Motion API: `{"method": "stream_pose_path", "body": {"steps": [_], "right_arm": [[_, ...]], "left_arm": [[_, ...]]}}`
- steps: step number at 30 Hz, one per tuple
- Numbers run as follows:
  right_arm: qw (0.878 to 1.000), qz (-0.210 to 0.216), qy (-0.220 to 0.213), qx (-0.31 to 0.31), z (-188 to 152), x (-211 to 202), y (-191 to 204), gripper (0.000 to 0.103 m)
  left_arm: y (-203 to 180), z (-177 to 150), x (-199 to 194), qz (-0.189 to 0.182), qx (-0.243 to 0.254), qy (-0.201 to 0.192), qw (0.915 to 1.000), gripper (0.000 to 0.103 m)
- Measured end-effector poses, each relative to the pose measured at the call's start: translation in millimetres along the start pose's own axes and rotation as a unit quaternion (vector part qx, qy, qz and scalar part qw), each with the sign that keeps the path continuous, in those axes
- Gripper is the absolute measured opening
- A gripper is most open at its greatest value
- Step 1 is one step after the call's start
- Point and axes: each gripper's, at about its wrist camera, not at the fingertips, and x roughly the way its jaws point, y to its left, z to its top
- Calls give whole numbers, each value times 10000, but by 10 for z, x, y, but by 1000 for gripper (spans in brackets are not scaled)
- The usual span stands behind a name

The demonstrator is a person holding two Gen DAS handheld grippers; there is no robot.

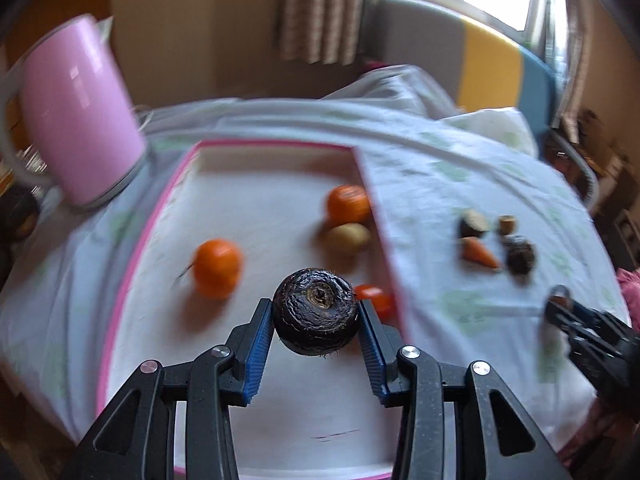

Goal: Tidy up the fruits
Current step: 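Release the beet into the tray while the right gripper grasps the dark slice, then lower the dark cylindrical slice into the tray and open the right gripper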

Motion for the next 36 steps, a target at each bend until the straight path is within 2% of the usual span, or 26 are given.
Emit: {"method": "stream_pose_path", "body": {"steps": [3,7,14,20,30,36], "right_arm": [[9999,36,27,-107,-25,-12,96,34],[9997,101,55,-222,-51,-35,209,34],[9986,286,81,-447,-45,-72,434,34],[9955,661,80,-668,-3,-128,731,34],[9783,1594,-22,-1326,144,-272,1493,34],[9698,1737,118,-1710,180,-184,1883,34]], "left_arm": [[206,-65,45,70,-299,136,9994,43],[295,-108,-14,142,-393,84,9991,43],[334,-92,-280,223,-443,-313,9983,46],[399,-47,-468,364,-451,-628,9963,46],[483,-56,-736,619,-379,-1088,9914,46],[543,-61,-865,692,-378,-1293,9885,46]]}}
